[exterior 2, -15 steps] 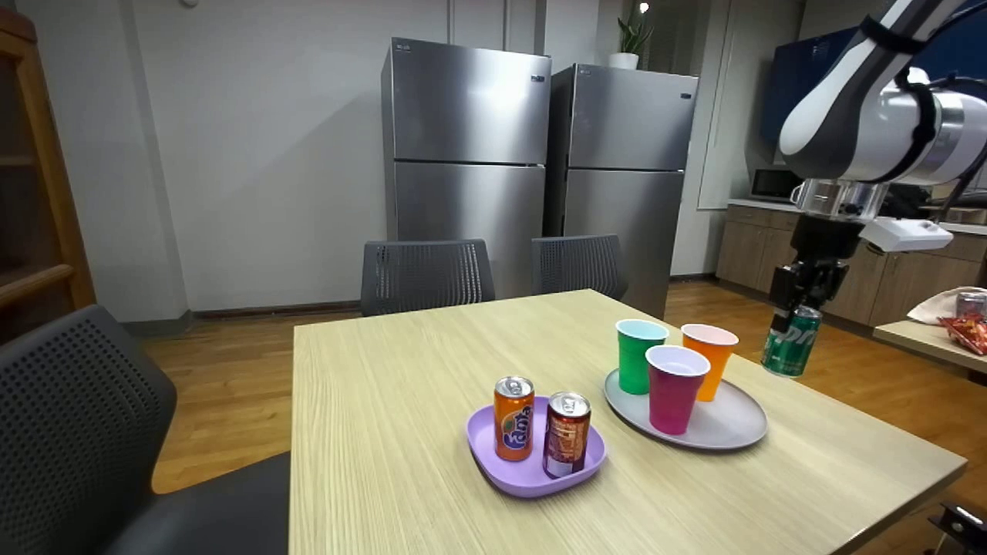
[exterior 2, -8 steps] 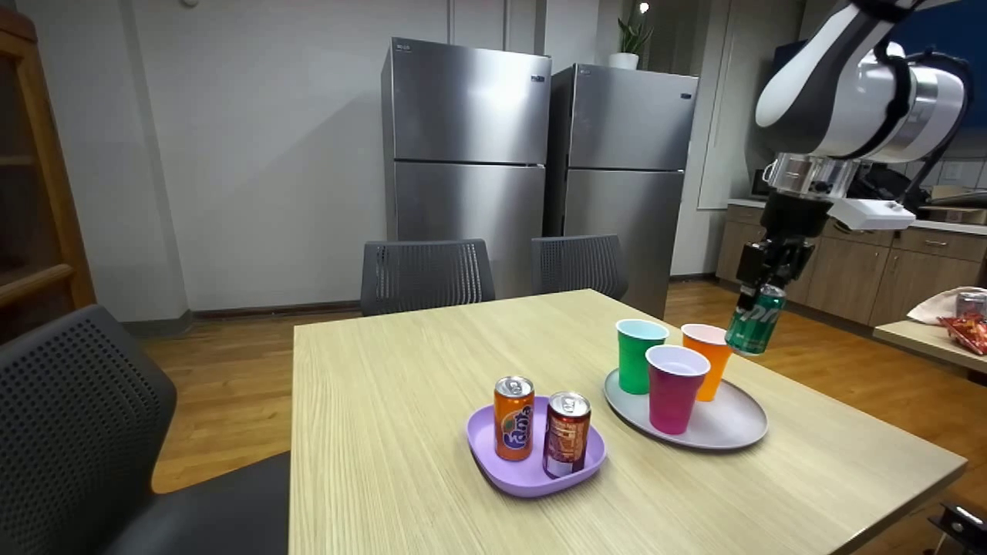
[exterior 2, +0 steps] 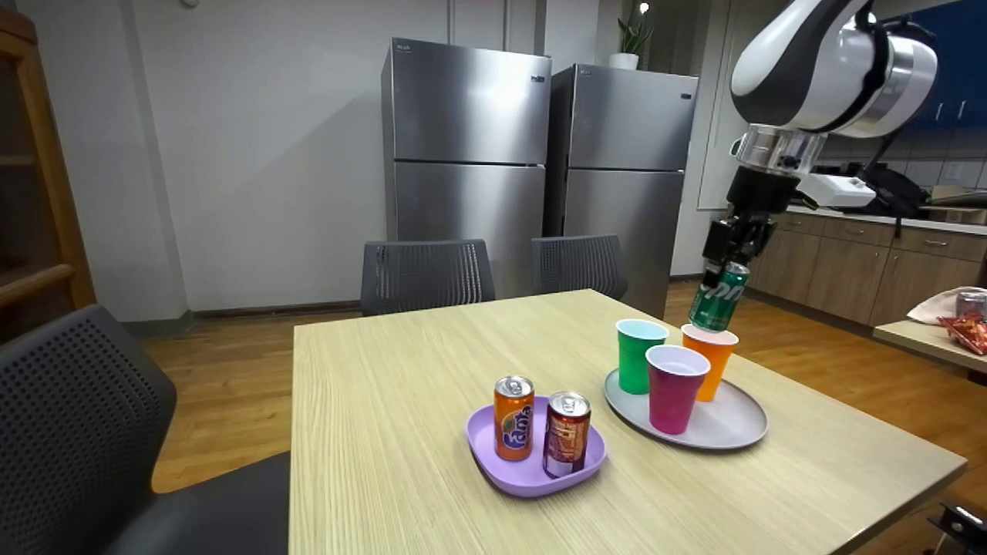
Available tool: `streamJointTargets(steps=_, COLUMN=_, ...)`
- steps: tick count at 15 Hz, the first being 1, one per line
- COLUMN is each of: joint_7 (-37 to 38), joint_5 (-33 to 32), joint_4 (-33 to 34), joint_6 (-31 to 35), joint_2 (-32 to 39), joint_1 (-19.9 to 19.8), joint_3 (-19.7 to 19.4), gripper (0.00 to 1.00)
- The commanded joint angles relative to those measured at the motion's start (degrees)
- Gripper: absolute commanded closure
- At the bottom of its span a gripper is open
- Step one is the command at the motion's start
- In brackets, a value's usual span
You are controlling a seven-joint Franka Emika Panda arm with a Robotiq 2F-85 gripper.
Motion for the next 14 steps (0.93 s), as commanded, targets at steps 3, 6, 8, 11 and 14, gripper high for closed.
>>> streamJointTargets(steps=3, joint_7=-0.2, joint_5=2.3, joint_4=1.1, joint_6=-2.0, joint_2=-1.8, joint_1=4.2, joint_3=0.8, gripper=0.62)
streamJointTargets(steps=6, joint_7=0.0, joint_5=3.6, joint_4=1.5, joint_6=-1.9, joint_2=-1.2, joint_1=6.5, joint_3=1.8, gripper=0.62)
streamJointTargets(steps=8, joint_7=0.0, joint_5=4.5, joint_4=1.8, joint_6=-1.8, joint_2=-1.0, joint_1=7.8, joint_3=2.6, gripper=0.62)
streamJointTargets(steps=11, joint_7=0.0, joint_5=5.4, joint_4=2.1, joint_6=-1.4, joint_2=-0.4, joint_1=9.4, joint_3=3.8, gripper=0.62)
streamJointTargets(steps=14, joint_7=0.3, joint_5=6.3, joint_4=2.6, joint_6=-0.9, joint_2=0.8, joint_1=10.9, joint_3=5.1, gripper=0.62)
